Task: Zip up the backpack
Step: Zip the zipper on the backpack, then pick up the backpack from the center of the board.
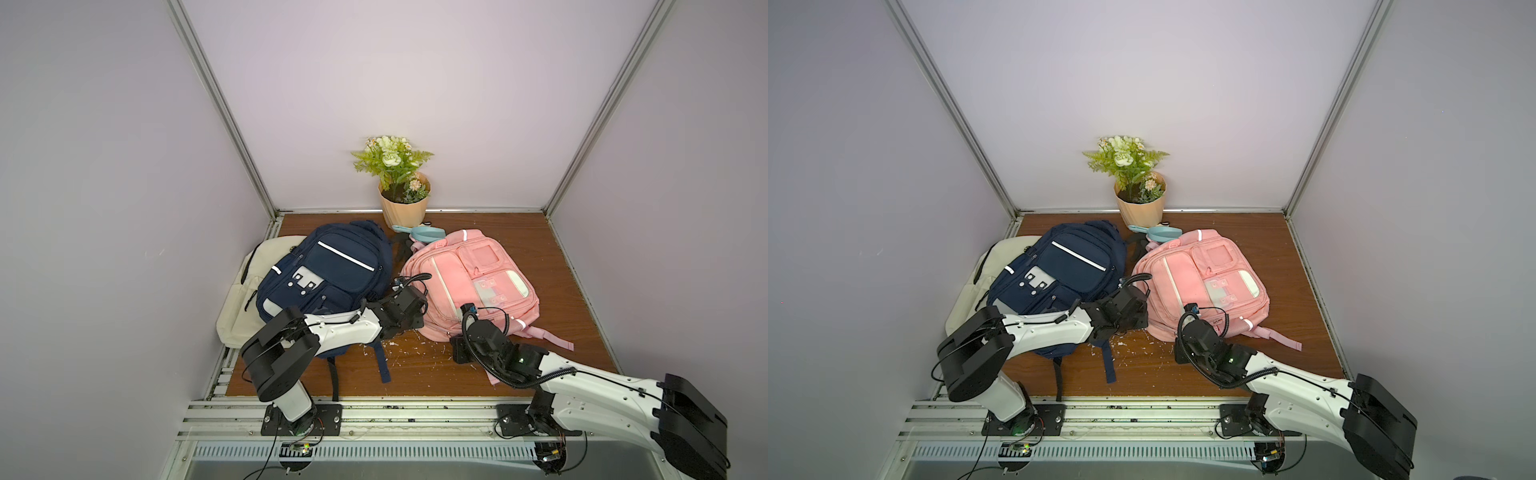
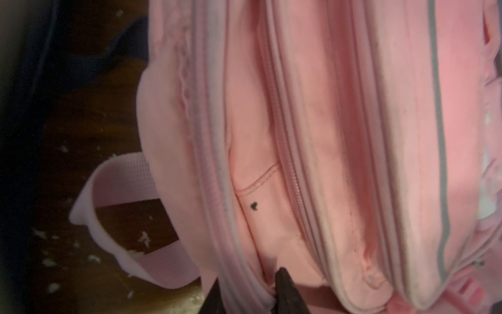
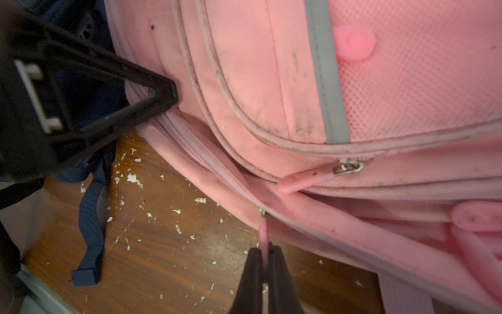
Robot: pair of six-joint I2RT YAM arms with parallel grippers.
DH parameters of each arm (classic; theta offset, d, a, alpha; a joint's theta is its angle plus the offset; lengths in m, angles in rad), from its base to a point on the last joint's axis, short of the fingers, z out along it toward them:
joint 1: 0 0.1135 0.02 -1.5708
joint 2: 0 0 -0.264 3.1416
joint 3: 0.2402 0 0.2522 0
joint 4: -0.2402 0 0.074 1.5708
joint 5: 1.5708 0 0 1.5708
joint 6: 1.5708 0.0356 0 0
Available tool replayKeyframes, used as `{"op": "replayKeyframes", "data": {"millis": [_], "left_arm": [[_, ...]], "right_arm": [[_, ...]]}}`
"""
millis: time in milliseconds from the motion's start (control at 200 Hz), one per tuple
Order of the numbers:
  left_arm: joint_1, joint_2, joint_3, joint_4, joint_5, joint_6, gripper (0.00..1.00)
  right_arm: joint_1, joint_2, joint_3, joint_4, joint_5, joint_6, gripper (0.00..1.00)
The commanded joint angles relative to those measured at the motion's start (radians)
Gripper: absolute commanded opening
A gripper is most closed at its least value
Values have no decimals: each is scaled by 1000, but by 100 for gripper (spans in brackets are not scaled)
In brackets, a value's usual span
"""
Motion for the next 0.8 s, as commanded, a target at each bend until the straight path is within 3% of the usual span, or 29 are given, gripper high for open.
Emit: {"op": "replayKeyframes", "data": {"millis": [0, 275, 465, 555, 686, 751, 796], "left_arm": [[24, -47, 21, -73, -42, 16, 16], [161, -81, 34, -148, -127, 120, 2], [206, -96, 33, -158, -139, 152, 0], [207, -107, 42, -162, -135, 173, 0], [198, -122, 71, -155, -101, 245, 0], [169, -126, 112, -168, -114, 307, 0], [134, -126, 154, -186, -138, 360, 0]], "right_arm": [[6, -35, 14, -88, 79, 54, 0], [-1, -177, -37, -284, 183, 171, 0], [-19, -263, -60, -456, 271, 310, 0], [-48, -264, -74, -432, 250, 303, 0], [-58, -260, -69, -280, 176, 176, 0], [-57, -271, -41, -245, 158, 95, 14], [-58, -285, -13, -247, 164, 40, 29]]}}
